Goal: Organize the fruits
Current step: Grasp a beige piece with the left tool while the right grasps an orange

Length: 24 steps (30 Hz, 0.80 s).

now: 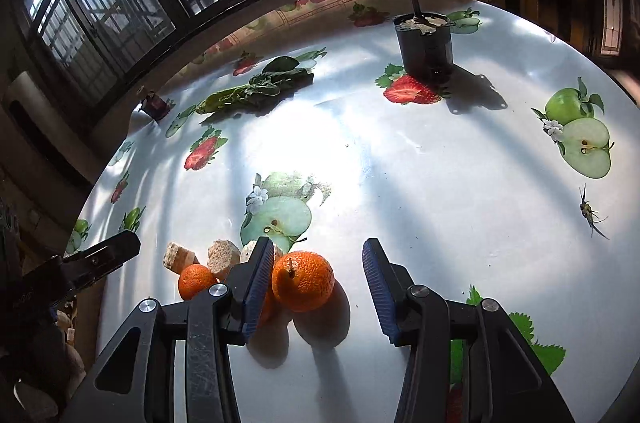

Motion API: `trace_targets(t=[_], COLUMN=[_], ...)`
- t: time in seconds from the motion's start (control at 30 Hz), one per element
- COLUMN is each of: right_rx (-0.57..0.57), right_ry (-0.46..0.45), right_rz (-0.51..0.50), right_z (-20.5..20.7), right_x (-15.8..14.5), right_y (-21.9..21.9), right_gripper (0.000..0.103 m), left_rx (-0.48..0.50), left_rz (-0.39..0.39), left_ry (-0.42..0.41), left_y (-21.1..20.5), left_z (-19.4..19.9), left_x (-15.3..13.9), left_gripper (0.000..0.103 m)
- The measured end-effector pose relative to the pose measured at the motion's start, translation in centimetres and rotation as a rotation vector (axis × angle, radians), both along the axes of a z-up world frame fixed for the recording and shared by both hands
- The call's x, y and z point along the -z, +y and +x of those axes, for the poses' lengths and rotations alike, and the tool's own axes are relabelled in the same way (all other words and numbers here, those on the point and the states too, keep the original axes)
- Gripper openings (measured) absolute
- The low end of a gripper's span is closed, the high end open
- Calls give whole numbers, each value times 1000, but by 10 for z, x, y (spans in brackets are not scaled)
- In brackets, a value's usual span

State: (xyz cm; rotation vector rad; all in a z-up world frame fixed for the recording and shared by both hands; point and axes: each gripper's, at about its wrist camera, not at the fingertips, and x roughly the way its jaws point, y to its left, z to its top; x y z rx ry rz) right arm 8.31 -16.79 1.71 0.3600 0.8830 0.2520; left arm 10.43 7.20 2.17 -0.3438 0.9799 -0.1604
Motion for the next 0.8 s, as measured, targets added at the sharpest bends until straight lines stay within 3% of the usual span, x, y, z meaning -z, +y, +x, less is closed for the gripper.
trace_targets(t=[0.07, 0.17, 0.3, 0.53, 0.57, 0.6, 0.67, 0.8], right_rx=[-2, -18, -33, -52, -55, -61, -60, -47], right_ry=[3, 13, 25, 9, 7, 6, 8, 6], right_rz=[10, 1, -6, -46, -47, -47, -66, -59], right_z=[2, 5, 5, -1, -2, -3, -3, -7], right_x=[1, 5, 9, 8, 8, 8, 7, 5], right_y=[1, 5, 10, 18, 18, 19, 21, 18], right_gripper=[50, 50, 50, 50, 50, 46, 36, 36], left_rx=[23, 58, 103, 135, 145, 155, 155, 124], left_rz=[-2, 61, 113, 252, 257, 252, 240, 214], left_ry=[4, -36, -38, -107, -108, -106, -102, -112], left_y=[-5, -14, -23, -41, -43, -44, -43, -36], left_z=[4, 1, -3, -8, -8, -8, -8, -9], left_x=[10, 8, 8, 11, 11, 11, 10, 7], left_gripper=[73, 71, 42, 41, 41, 24, 23, 23])
